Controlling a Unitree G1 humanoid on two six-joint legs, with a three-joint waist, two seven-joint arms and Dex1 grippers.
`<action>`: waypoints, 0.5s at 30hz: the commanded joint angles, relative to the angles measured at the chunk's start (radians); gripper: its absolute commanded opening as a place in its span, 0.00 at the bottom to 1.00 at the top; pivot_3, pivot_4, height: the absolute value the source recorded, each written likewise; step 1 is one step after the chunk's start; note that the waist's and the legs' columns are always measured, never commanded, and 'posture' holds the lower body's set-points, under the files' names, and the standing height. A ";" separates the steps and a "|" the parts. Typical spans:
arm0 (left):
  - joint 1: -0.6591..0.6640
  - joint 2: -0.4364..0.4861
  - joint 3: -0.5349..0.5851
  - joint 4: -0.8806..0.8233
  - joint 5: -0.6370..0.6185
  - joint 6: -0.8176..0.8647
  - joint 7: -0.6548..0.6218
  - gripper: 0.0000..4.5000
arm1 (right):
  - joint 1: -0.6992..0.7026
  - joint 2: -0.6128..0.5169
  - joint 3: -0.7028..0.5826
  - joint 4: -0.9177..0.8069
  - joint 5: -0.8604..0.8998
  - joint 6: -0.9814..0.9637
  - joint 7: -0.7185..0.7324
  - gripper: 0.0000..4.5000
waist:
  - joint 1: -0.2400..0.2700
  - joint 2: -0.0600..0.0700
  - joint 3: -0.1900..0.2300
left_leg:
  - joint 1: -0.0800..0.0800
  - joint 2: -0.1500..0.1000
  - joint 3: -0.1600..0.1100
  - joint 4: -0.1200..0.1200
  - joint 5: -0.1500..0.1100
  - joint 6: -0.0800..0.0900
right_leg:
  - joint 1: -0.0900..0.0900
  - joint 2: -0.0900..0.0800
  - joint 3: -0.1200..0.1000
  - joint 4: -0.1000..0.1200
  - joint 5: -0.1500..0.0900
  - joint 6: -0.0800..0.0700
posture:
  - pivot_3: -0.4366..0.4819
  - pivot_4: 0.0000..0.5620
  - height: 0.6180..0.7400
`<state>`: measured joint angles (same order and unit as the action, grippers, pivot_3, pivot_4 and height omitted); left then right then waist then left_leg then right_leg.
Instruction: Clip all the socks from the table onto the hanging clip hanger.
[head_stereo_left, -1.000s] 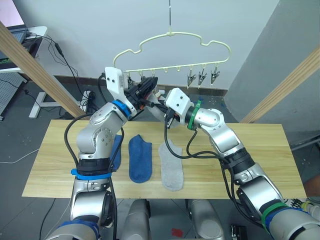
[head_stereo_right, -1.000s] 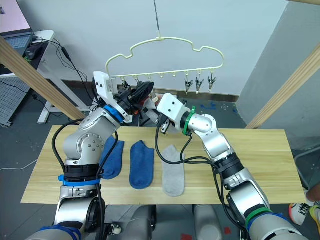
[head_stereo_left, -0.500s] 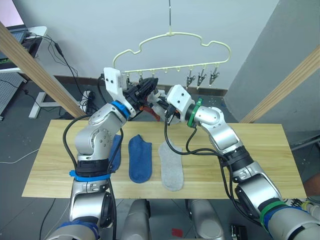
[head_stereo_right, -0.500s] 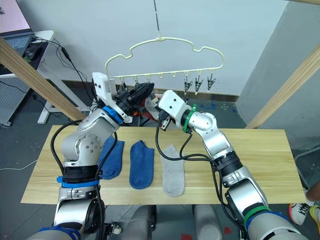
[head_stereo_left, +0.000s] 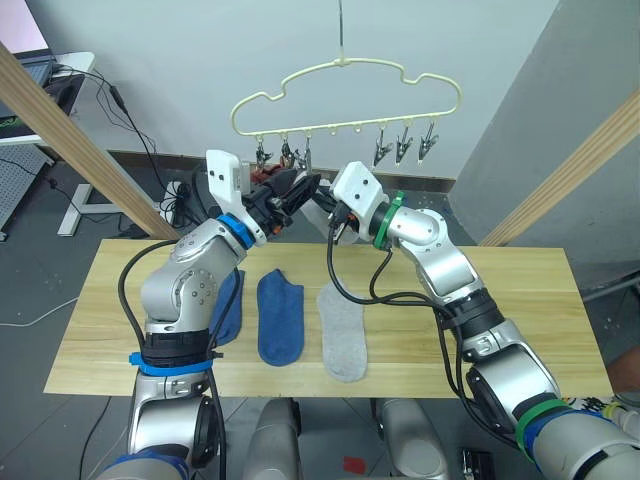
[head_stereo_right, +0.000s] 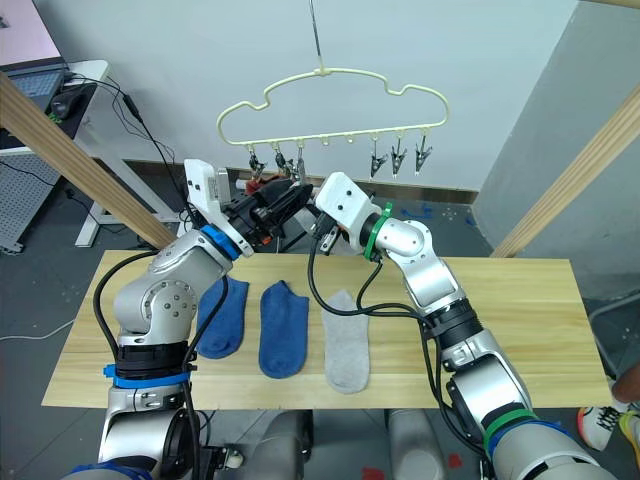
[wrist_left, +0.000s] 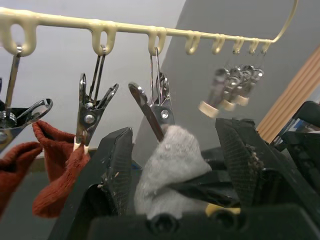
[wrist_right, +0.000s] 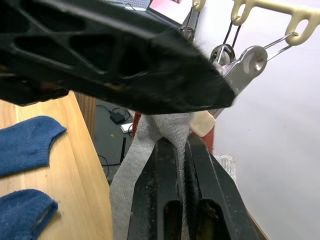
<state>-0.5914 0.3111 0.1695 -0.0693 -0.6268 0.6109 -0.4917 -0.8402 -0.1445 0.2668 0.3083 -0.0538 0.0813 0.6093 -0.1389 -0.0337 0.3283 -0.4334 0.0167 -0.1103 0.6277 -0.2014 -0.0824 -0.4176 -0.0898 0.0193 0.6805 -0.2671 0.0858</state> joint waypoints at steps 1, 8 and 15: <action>0.006 0.011 -0.003 -0.050 0.000 -0.009 -0.008 0.66 | -0.013 0.003 -0.010 -0.026 0.010 -0.014 0.005 0.31 | 0.000 0.000 0.000 | 0.000 0.000 0.000 0.000 0.000 0.000 | 0.000 0.000 0.000 0.000 0.000 0.000 | 0.27 0.55 1.00; 0.037 0.031 -0.007 -0.079 0.002 -0.010 -0.021 0.66 | 0.025 -0.024 0.013 -0.074 -0.016 0.006 0.015 0.46 | -0.001 0.000 0.000 | 0.000 0.000 0.000 0.000 0.000 0.000 | 0.000 0.000 0.000 0.000 0.000 0.000 | 0.26 0.55 1.00; 0.093 0.122 -0.045 -0.142 0.022 -0.038 -0.133 0.66 | 0.120 -0.106 -0.022 -0.246 0.003 0.133 0.033 0.46 | 0.000 0.000 0.000 | 0.000 0.000 0.000 0.000 0.000 0.000 | 0.000 0.000 0.000 0.000 0.000 0.000 | 0.25 0.56 1.00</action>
<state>-0.5069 0.4129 0.1324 -0.1558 -0.6125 0.6011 -0.5839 -0.7323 -0.2390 0.2719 0.1473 -0.0659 0.1844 0.6332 -0.1388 -0.0336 0.3283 -0.4337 0.0168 -0.1100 0.6274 -0.2014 -0.0824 -0.4183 -0.0897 0.0197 0.6804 -0.2671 0.0857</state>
